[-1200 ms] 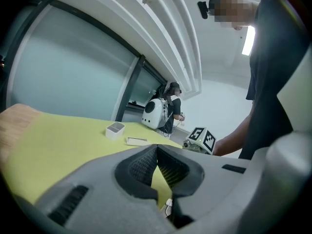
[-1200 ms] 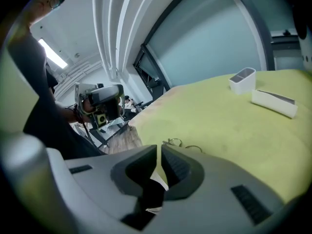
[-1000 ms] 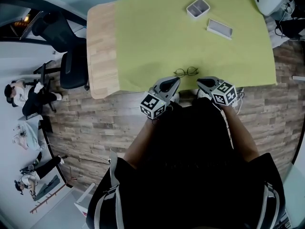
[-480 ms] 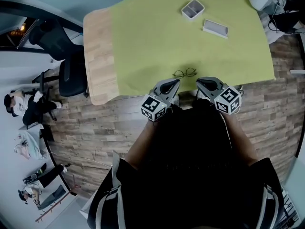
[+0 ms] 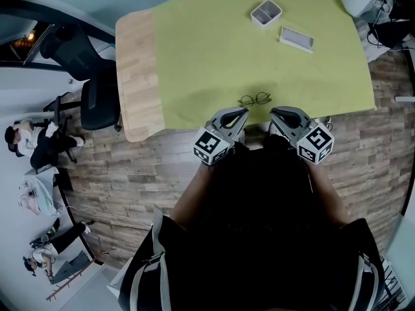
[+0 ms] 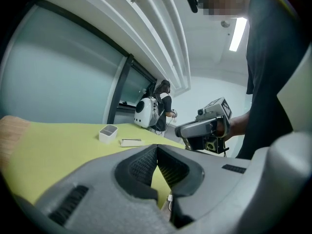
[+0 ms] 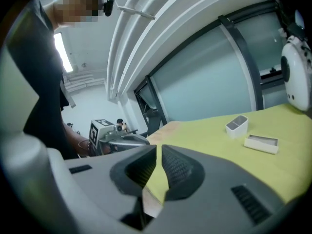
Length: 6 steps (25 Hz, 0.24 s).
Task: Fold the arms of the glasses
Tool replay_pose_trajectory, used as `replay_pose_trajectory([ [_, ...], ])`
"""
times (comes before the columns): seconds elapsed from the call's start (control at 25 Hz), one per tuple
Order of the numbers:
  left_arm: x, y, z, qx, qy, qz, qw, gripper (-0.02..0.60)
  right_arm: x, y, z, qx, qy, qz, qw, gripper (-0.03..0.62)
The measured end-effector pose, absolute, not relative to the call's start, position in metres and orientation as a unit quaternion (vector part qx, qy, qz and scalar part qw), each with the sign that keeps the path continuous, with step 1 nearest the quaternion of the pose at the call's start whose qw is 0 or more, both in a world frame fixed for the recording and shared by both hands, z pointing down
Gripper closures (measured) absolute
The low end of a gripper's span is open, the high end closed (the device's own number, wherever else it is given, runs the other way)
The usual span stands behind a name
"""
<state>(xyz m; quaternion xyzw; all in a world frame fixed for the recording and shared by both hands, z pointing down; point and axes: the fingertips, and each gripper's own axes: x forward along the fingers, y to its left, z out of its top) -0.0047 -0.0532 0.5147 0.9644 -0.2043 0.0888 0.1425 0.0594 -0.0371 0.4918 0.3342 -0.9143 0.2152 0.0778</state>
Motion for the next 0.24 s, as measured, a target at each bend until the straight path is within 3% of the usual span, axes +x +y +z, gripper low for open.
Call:
replay_pose_trajectory([
  [0.24, 0.0, -0.041, 0.499, 0.97, -0.186, 0.103, 0.116, 0.563, 0.057, -0.032, 0.468, 0.336, -0.919, 0.201, 0.056, 0.545],
])
